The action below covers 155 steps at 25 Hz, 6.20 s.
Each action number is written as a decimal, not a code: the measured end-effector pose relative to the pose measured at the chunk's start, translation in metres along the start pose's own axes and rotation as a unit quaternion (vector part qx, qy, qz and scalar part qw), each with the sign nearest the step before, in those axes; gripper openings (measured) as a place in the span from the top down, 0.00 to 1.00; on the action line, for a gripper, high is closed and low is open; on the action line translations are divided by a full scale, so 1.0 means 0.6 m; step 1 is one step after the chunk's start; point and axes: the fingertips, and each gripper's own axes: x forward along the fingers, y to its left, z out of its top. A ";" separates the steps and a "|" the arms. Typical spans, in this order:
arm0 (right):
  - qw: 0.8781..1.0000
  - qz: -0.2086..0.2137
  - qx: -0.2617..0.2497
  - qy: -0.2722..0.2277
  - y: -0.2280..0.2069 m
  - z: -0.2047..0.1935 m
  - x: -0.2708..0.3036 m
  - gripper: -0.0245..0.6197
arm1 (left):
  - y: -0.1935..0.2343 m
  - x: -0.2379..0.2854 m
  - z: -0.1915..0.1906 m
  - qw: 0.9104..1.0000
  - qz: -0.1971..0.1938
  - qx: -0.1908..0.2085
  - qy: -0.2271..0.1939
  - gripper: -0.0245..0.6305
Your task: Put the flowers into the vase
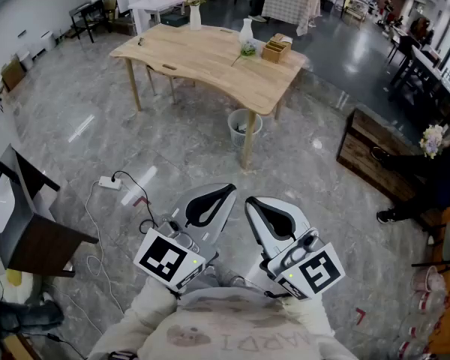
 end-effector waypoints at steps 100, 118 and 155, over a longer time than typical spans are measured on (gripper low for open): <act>0.997 -0.053 0.037 0.042 -0.816 -0.174 0.977 0.92 | 1.076 0.659 -0.118 0.999 -0.044 -0.003 0.026 0.96; 0.983 -0.140 0.083 0.078 -1.107 -0.252 1.092 0.92 | 1.223 0.936 -0.165 0.989 -0.129 -0.015 0.065 0.96; 0.787 -0.426 0.290 0.340 -1.337 -0.678 1.073 0.80 | 1.325 1.042 -0.240 0.924 -0.374 0.000 0.084 0.96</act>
